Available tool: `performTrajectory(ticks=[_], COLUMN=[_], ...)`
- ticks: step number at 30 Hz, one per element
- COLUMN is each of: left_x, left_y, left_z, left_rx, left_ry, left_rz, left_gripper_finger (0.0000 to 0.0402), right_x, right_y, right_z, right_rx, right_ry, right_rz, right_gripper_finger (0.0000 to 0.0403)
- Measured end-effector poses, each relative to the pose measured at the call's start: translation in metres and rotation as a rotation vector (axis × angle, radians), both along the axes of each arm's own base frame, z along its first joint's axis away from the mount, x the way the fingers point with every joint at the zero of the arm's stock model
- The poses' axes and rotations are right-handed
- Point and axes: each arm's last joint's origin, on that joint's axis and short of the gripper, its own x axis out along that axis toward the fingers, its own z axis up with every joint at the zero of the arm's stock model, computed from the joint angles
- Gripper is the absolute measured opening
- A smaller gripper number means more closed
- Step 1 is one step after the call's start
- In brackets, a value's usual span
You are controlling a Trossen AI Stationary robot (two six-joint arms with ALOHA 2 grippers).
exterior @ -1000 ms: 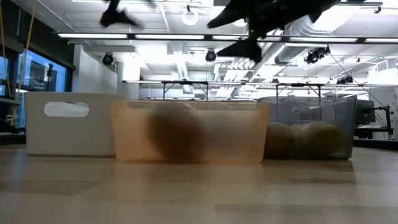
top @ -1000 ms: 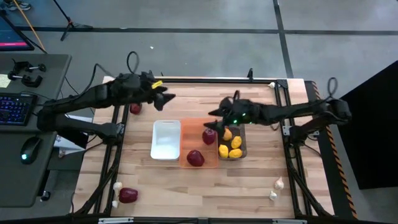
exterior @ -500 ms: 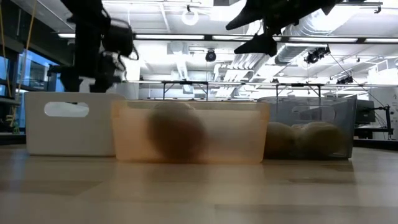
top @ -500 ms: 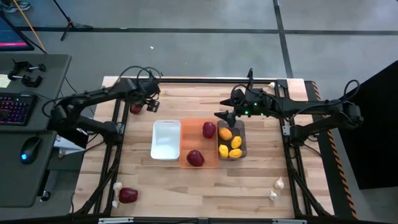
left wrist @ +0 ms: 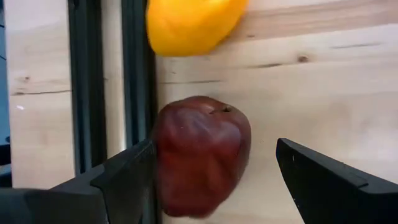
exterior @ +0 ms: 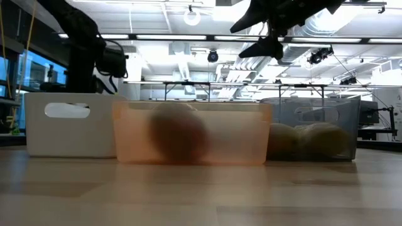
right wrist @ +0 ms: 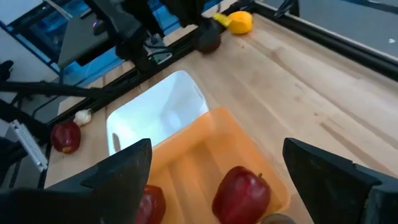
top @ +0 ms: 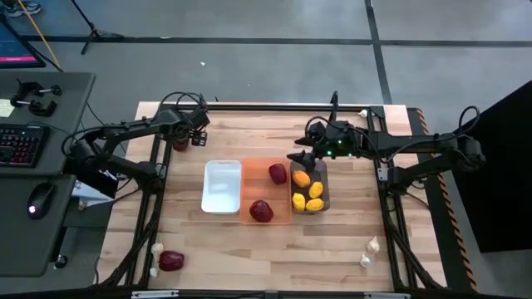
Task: Sort produce into baskets
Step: Put the red apple into the orange bin
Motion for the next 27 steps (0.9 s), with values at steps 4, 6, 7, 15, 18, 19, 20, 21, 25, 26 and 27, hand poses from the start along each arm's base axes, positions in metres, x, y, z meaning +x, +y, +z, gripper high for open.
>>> performTrajectory(ticks=[4,6,7,15,18,19,20,21,25,26,27], left_x=[-0.006,-0.009,-0.011,-0.018,-0.017,-0.017,-0.017,-0.016,-0.011,-0.009,-0.006], left_y=[0.005,0.006,0.006,-0.001,-0.001,-0.001,-0.001,-0.001,0.001,0.001,0.001], left_z=[-0.008,-0.012,-0.013,-0.03,-0.033,-0.033,-0.033,-0.033,-0.029,-0.026,-0.02], left_rx=[0.004,-0.004,-0.005,-0.063,-0.063,-0.066,-0.07,-0.07,-0.079,-0.069,-0.05], left_ry=[-0.016,-0.019,-0.02,-0.057,-0.069,-0.075,-0.079,-0.085,-0.153,-0.171,-0.189], left_rz=[0.0,0.011,0.018,0.027,0.024,0.022,0.014,0.004,-0.016,-0.026,-0.04], left_gripper_finger=[0.0319,0.0319,0.0319,0.0319,0.0319,0.0318,0.0316,0.0312,0.027,0.0255,0.024], right_x=[0.001,0.001,0.001,0.001,0.001,0.001,0.001,0.001,0.001,0.001,0.001], right_y=[0.005,0.007,0.008,0.012,0.012,0.012,0.012,0.012,0.012,0.012,0.012], right_z=[0.0,0.0,0.0,0.0,-0.001,-0.001,-0.001,-0.001,-0.001,-0.001,-0.001], right_rx=[0.0,0.008,0.016,0.023,0.035,0.045,0.048,0.058,0.062,0.064,0.068], right_ry=[0.003,0.002,0.001,0.002,0.001,-0.001,-0.001,-0.003,-0.003,-0.003,-0.003], right_rz=[0.019,0.023,0.021,0.033,0.027,0.022,0.02,0.015,0.014,0.014,0.012], right_gripper_finger=[0.0351,0.0351,0.0351,0.0351,0.0351,0.0351,0.0351,0.0351,0.0351,0.0351,0.0351])
